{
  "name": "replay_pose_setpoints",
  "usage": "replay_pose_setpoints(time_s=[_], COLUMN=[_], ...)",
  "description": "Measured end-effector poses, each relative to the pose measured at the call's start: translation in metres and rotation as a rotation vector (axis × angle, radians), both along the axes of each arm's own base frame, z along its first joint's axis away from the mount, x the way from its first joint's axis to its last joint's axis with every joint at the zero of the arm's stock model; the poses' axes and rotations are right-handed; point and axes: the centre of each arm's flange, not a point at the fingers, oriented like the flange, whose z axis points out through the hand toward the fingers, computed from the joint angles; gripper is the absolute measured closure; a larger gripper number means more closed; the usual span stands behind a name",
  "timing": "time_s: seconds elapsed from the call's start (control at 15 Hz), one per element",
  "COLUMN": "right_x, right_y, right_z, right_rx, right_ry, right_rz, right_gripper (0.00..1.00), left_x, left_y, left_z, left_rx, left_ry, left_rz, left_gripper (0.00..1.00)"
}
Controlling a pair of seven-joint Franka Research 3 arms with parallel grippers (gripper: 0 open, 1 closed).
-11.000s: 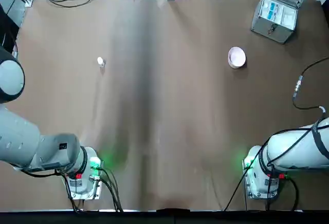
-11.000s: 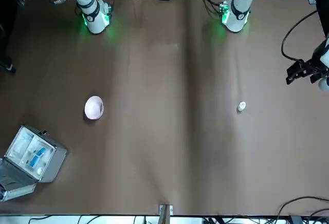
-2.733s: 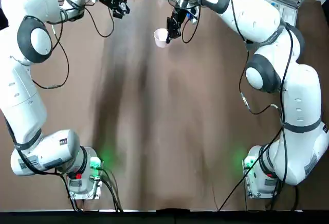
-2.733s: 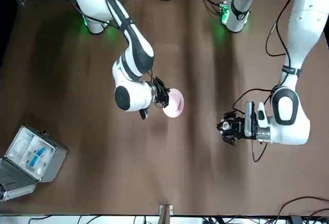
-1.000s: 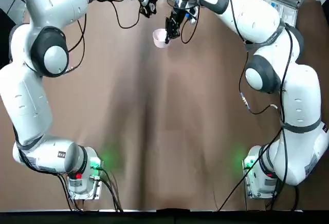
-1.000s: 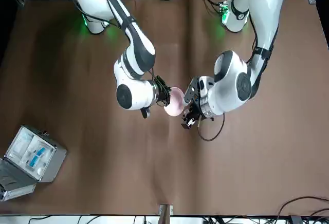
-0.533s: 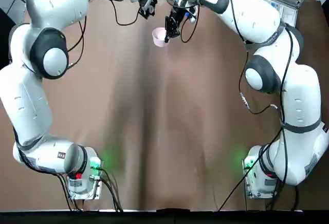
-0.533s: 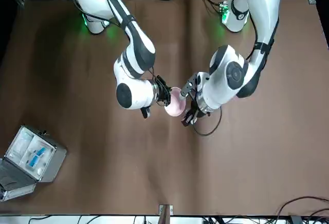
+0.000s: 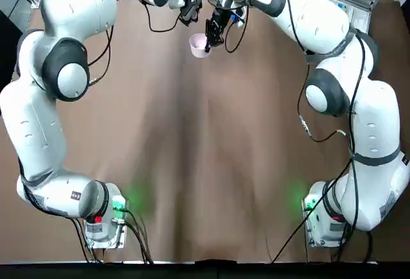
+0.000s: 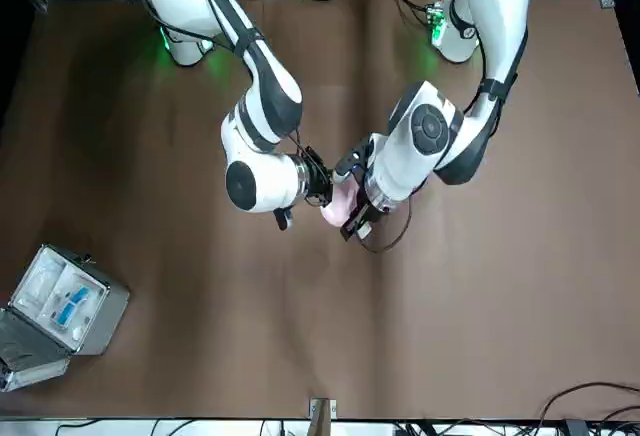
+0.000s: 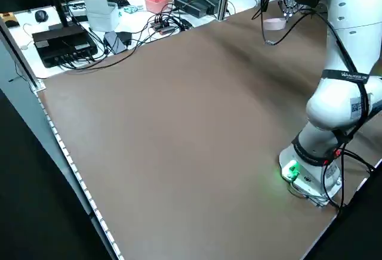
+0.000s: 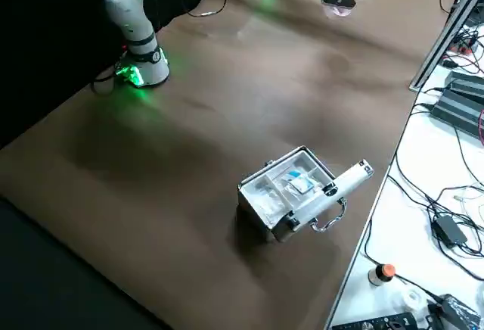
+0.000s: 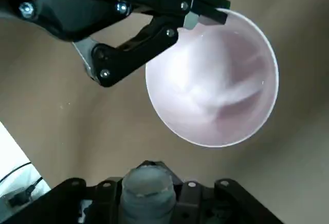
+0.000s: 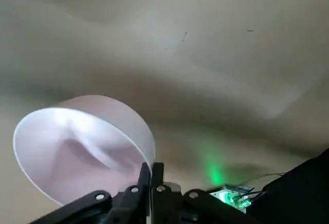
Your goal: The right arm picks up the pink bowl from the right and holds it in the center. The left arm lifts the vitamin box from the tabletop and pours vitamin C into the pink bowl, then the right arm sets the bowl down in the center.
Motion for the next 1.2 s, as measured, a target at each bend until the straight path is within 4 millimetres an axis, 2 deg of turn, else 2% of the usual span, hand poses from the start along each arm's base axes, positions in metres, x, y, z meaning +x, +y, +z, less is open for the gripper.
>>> replay_pose_setpoints(time_s=[0.47,1.2], right_x=[0.002,0.002], right_y=[0.000,0.000], right_z=[0.004,0.004], right_rx=[0.005,0.005], right_ry=[-0.008,-0.008], right_rz=[0.000,-0.001], right_gripper=[0.98,0.98], left_x=[0.001,-0.021], left_y=[0.000,-0.036], left_z=[0.001,0.003], left_rx=[0.025,0.097], left_ry=[-0.037,-0.129], left_rz=[-0.018,-0.081], left_gripper=[0.90,0.90])
